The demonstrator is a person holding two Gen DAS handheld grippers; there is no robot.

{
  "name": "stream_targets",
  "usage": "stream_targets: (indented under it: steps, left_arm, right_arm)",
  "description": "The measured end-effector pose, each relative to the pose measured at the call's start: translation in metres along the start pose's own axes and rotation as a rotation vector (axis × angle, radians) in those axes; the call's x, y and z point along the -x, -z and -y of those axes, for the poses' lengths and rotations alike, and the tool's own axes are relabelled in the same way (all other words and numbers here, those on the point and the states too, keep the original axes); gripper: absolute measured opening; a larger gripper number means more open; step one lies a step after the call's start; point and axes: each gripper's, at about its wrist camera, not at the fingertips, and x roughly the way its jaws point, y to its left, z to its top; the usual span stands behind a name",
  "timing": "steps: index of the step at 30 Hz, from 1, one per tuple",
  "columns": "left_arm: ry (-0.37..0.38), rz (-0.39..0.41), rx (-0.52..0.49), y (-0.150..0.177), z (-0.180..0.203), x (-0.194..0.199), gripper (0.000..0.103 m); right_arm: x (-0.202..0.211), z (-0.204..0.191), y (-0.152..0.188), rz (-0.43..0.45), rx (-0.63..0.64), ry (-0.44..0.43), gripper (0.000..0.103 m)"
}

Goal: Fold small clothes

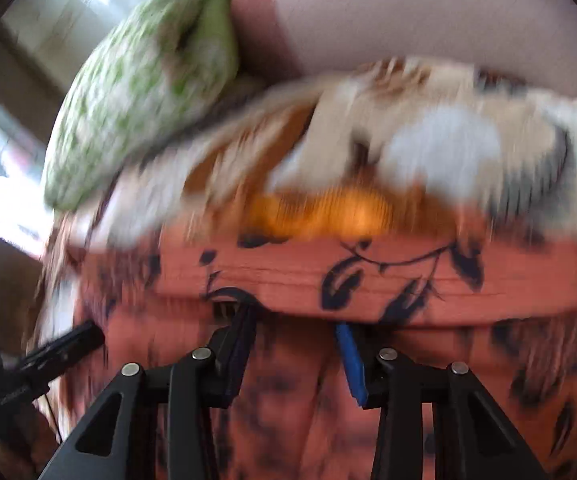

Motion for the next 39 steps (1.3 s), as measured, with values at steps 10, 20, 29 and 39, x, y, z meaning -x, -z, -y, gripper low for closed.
stream_targets:
  steps: [10, 20, 29, 39]
  left_arm:
    - [-0.07, 0.052, -0.048, 0.021, -0.014, 0.014, 0.064]
    - [-0.224, 0.0, -0.112, 0.076, -0.008, 0.036, 0.064]
    - [-0.035, -0.011, 0.05, 0.15, -0.027, 0.106, 0.07]
    - [0.088, -0.026, 0.342, 0.164, -0.064, 0.092, 0.07]
  right_arm:
    - [0.101, 0.088, 0.012, 0.081, -0.02, 0.039, 0.045]
    - [0.128, 0.133, 0.106, -0.063, -0.091, 0.066, 0.044]
    - [0.197, 0.152, 0.153, -0.029, -0.335, -0.275, 0.063]
    - [0.175, 0.175, 0.191, -0.01, -0.546, -0.392, 0.063]
